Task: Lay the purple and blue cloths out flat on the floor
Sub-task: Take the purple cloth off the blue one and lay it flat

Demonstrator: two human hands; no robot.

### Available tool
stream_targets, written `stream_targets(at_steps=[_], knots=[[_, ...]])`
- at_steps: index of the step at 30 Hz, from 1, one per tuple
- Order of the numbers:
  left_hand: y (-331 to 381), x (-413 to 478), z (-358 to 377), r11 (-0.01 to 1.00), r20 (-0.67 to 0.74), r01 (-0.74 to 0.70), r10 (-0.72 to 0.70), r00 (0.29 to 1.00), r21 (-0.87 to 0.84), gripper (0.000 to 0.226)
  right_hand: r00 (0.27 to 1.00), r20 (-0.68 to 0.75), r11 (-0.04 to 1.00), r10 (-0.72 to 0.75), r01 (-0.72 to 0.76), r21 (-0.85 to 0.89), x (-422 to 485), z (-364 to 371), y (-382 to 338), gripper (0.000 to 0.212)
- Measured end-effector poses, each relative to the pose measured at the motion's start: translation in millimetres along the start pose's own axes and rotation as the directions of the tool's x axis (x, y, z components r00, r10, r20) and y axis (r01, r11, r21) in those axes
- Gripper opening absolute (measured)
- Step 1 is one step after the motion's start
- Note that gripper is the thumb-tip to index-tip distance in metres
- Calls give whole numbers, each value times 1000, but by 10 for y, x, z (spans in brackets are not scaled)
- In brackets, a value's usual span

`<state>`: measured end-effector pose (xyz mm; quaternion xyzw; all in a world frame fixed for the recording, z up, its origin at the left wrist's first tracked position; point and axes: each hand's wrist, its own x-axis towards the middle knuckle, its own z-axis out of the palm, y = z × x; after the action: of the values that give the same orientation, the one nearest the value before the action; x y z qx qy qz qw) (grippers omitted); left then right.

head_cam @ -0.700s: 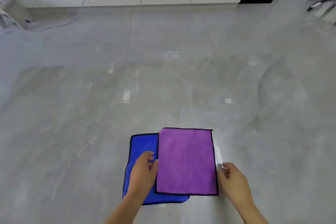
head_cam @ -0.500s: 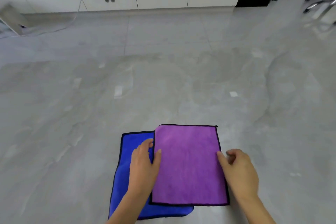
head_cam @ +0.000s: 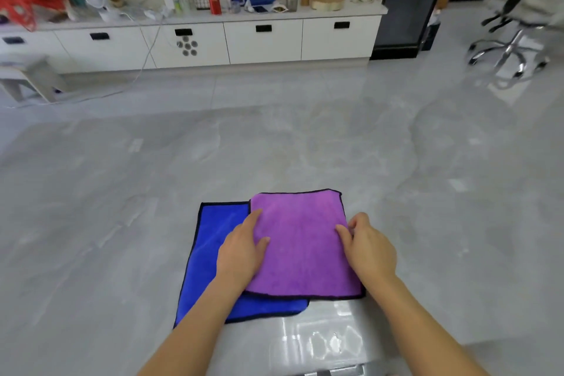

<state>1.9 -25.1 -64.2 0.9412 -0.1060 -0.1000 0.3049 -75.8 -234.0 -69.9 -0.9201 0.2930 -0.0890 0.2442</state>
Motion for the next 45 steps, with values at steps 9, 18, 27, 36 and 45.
stream_targets(at_steps=[9, 18, 27, 36, 45], knots=[[192, -121, -45, 956, 93, 160, -141, 986, -247, 64, 960, 214, 929, 182, -239, 281, 56, -43, 26, 54], [998, 146, 340, 964, 35, -110, 122, 992, -243, 70, 989, 144, 947, 21, -66, 314, 720, -698, 652, 14], [2551, 914, 1084, 845, -25, -392, 412, 911, -363, 71, 996, -72, 893, 60, -22, 449, 1919, -1576, 1687, 25], [2813, 1233, 1853, 944, 232, -245, 295, 927, -222, 68, 971, 60, 949, 232, -240, 205, 2435, -1575, 2459, 31], [2949, 1267, 1873, 965, 308, -238, 260, 915, -107, 43, 970, -76, 973, 230, -231, -8, 2274, -1509, 2761, 27]])
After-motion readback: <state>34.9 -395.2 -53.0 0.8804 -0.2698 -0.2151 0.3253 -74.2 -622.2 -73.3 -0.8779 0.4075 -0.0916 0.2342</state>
